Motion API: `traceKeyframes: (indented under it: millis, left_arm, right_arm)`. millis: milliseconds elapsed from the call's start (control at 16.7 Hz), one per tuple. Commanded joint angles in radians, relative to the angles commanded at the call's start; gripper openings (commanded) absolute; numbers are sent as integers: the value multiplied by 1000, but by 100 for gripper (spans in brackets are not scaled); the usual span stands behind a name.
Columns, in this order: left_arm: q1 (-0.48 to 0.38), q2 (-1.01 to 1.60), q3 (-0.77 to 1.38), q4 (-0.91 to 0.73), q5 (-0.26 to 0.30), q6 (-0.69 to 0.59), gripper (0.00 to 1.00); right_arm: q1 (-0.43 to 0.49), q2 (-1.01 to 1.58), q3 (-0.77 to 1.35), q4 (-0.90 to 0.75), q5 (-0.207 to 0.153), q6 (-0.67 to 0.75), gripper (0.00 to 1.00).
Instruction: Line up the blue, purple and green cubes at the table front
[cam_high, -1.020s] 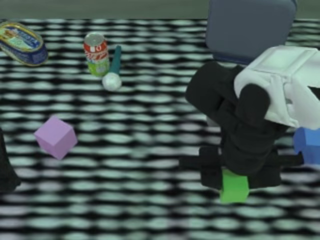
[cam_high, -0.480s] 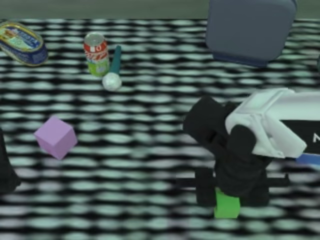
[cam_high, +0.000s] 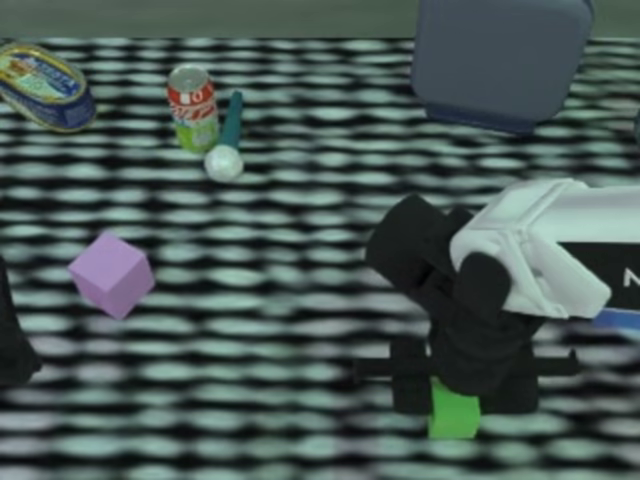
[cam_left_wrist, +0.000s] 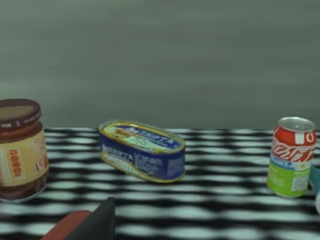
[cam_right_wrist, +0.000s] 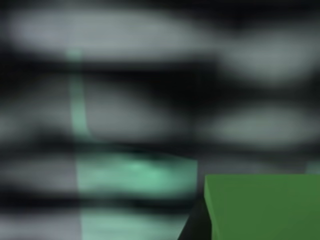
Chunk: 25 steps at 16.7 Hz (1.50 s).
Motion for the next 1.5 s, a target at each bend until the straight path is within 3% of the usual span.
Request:
traceKeyframes:
  millis: [540, 1140, 1500]
  left_arm:
    - [0, 0, 0, 0, 0, 0, 100]
    - [0, 0, 0, 0, 0, 0, 100]
    - [0, 0, 0, 0, 0, 0, 100]
  right_arm:
    - [0, 0, 0, 0, 0, 0, 98]
    - [-1, -2, 3, -4, 0, 0, 100]
    - [10, -71, 127, -212, 0, 5, 100]
